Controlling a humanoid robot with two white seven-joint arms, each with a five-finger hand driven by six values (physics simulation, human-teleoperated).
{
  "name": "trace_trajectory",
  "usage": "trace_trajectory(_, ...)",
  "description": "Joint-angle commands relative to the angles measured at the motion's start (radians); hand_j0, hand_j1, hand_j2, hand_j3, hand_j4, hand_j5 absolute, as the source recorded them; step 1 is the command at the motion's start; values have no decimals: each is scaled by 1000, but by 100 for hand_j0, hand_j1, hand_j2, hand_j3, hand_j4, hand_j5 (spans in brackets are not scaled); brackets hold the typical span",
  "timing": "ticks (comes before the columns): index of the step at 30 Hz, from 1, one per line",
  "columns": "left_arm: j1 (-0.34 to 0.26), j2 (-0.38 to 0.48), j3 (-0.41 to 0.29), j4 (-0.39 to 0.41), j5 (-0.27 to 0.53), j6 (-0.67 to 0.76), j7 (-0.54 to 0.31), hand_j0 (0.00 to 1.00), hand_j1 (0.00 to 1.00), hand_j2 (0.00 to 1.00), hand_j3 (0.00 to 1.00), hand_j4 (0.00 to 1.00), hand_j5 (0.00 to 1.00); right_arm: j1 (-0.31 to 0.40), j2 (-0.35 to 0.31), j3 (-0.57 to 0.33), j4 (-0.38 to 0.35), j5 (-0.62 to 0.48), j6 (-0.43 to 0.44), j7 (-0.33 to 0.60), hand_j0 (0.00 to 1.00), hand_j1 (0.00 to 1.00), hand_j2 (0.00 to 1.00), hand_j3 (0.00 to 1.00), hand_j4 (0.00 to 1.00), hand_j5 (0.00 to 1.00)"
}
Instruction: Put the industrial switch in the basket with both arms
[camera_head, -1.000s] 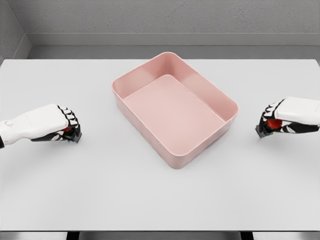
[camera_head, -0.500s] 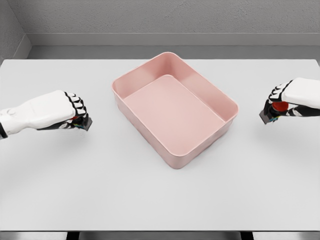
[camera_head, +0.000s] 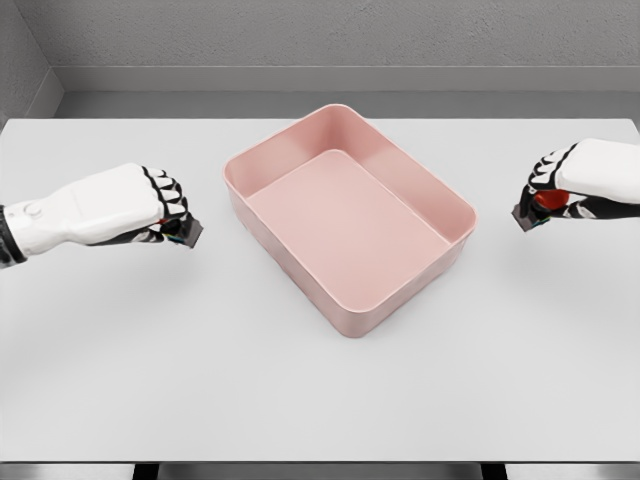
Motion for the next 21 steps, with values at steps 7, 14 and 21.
trace_trajectory(7, -23, -42, 0, -12, 6, 1, -1, 38, 38, 38, 38, 38, 38, -20, 61, 0, -5, -7, 2, 3, 48, 48, 48, 48, 48, 48)
trace_trajectory(14, -60, -70, 0, -14, 6, 1, -4, 38, 38, 38, 38, 38, 38, -41, 87, 0, -5, -7, 2, 4, 48, 48, 48, 48, 48, 48)
trace_trajectory(21, -84, -96, -2, -18, 5, 1, -8, 37, 37, 37, 37, 37, 37, -55, 139, 2, -4, -7, 2, 20, 47, 47, 47, 47, 47, 47)
